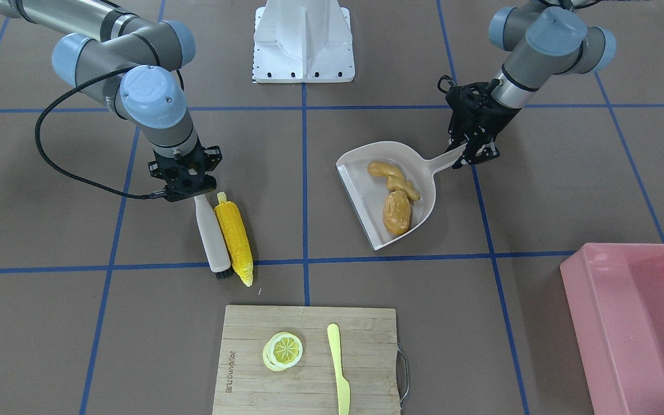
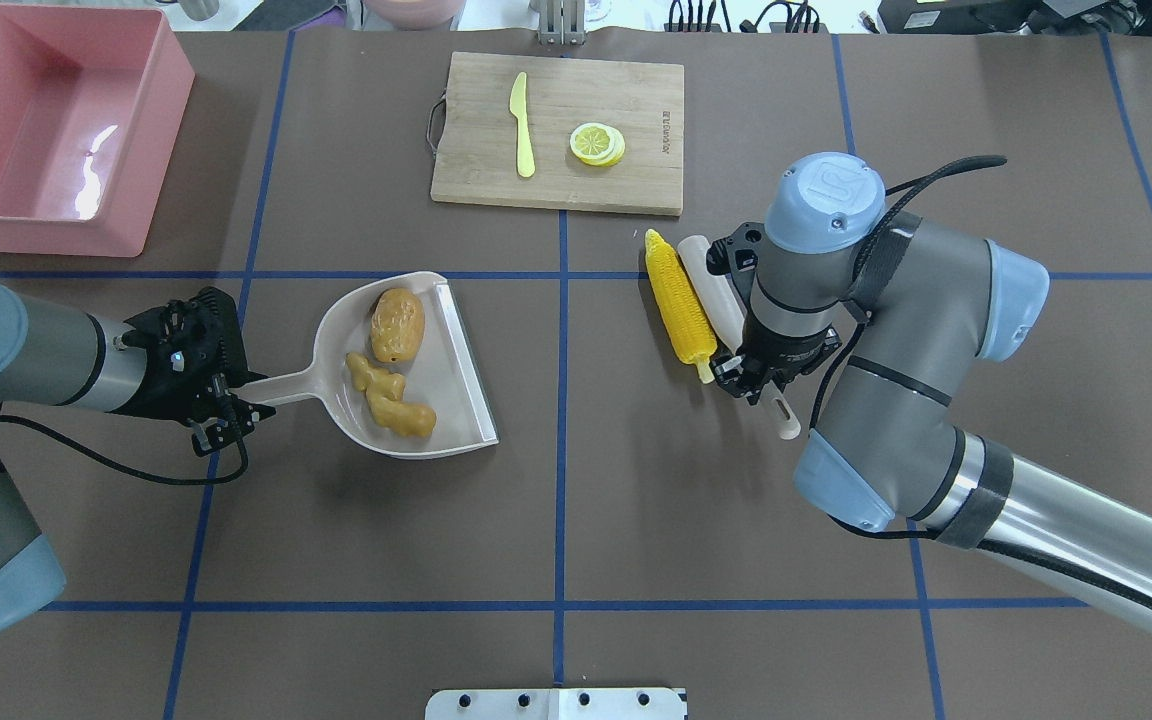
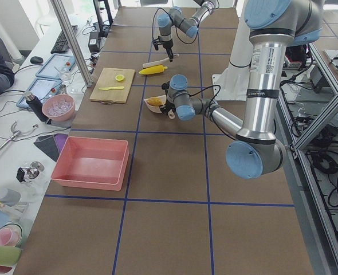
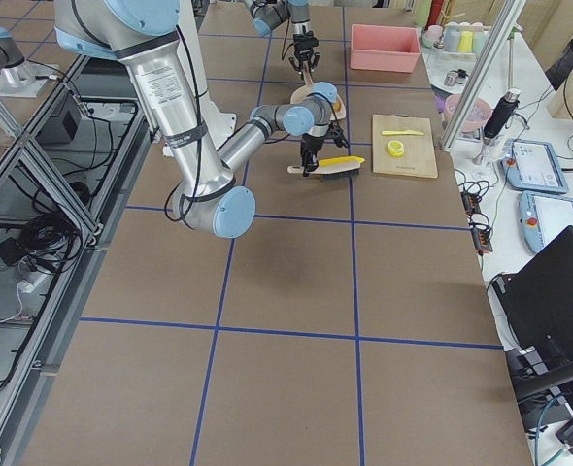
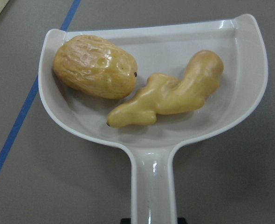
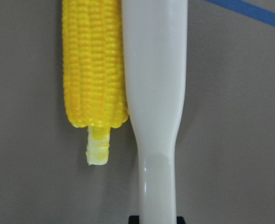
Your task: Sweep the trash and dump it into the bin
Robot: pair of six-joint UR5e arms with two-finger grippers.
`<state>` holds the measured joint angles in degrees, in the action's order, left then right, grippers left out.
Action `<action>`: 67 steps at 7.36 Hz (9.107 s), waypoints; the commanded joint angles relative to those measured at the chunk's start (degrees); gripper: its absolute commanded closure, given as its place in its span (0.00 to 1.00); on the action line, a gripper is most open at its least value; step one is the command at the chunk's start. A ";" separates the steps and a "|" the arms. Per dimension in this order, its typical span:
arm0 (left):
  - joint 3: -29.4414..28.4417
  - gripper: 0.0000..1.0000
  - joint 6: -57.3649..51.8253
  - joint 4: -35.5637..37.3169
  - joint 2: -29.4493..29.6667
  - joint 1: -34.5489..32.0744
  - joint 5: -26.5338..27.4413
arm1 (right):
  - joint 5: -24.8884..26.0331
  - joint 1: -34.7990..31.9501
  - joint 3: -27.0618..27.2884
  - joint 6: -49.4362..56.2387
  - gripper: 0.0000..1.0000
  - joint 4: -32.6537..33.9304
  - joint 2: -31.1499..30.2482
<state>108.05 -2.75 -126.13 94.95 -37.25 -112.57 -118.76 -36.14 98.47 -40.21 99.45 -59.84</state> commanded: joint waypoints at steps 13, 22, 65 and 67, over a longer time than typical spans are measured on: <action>-0.29 0.80 -0.15 -0.08 0.15 0.16 0.25 | 3.27 11.26 -6.70 -17.01 1.00 -10.68 12.55; -0.47 0.80 -0.06 -0.17 0.24 0.16 0.34 | 3.53 13.02 -11.09 -23.86 1.00 -25.42 13.79; 7.36 0.88 8.82 -19.41 -15.91 -12.03 -7.13 | 13.48 2.33 28.61 -3.76 1.00 25.18 3.27; 7.27 0.88 13.18 -20.38 -19.68 -20.71 -13.51 | 6.64 -3.39 29.94 -2.17 1.00 24.83 -2.70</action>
<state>115.30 7.42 -145.61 78.02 -52.58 -122.31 -108.48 -35.91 127.31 -43.96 124.38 -58.69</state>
